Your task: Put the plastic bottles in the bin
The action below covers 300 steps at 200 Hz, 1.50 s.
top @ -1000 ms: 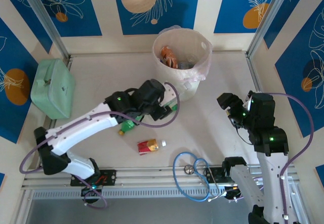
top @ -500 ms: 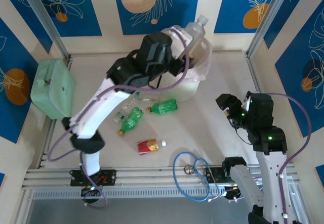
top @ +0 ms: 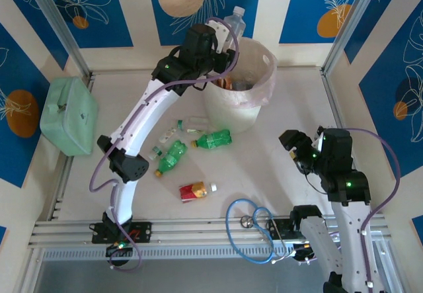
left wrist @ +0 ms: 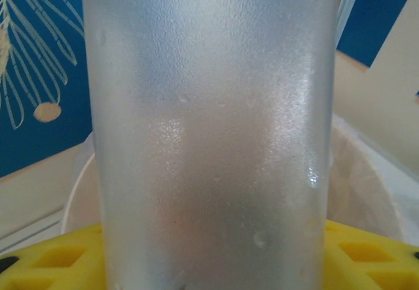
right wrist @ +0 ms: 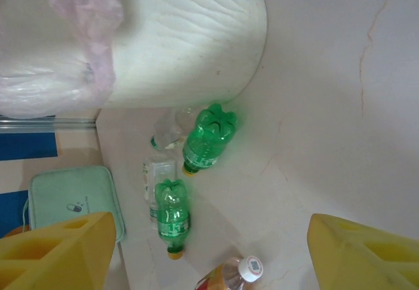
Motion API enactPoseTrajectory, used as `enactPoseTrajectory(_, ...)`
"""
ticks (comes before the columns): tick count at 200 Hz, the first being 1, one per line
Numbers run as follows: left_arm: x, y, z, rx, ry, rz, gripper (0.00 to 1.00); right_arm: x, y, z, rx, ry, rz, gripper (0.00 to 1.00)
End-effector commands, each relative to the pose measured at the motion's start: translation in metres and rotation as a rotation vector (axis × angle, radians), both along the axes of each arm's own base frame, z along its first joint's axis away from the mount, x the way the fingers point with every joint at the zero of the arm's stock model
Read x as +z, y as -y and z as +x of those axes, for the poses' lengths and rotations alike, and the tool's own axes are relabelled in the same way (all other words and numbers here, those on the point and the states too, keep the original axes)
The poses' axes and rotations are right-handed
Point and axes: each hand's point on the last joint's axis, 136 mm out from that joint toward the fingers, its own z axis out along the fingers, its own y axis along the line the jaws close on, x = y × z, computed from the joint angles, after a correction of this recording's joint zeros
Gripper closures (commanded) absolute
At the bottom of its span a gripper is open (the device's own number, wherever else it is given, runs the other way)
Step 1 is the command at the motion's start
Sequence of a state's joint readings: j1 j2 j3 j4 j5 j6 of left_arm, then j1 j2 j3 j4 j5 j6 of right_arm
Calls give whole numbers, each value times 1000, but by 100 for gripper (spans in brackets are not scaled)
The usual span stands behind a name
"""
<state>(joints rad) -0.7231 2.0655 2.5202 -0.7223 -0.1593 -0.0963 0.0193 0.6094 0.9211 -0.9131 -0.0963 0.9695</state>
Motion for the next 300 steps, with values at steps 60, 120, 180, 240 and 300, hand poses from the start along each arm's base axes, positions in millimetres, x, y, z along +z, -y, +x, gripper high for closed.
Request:
enactPoseTrajectory(60,-50,8,26,-4,-166,-76,37,-4,-6,-6,24,-8,23,23)
enactPoseTrajectory(120,-52,2,23,18,-188,-74,15,-7,-8,-10,24,-14,16,23)
enactPoseTrajectory(180,9,-20,-11,9,-115,-149,13,-5,-14,-6,53,-22,-13,23)
enactPoseTrajectory(240,-3,-92,-95,47,-105,-160,11,-30,-58,-2,175,-69,-79,23)
enactPoseTrajectory(300,-145,-141,-191,-12,-440,5,10,-47,-114,8,288,-99,-210,22)
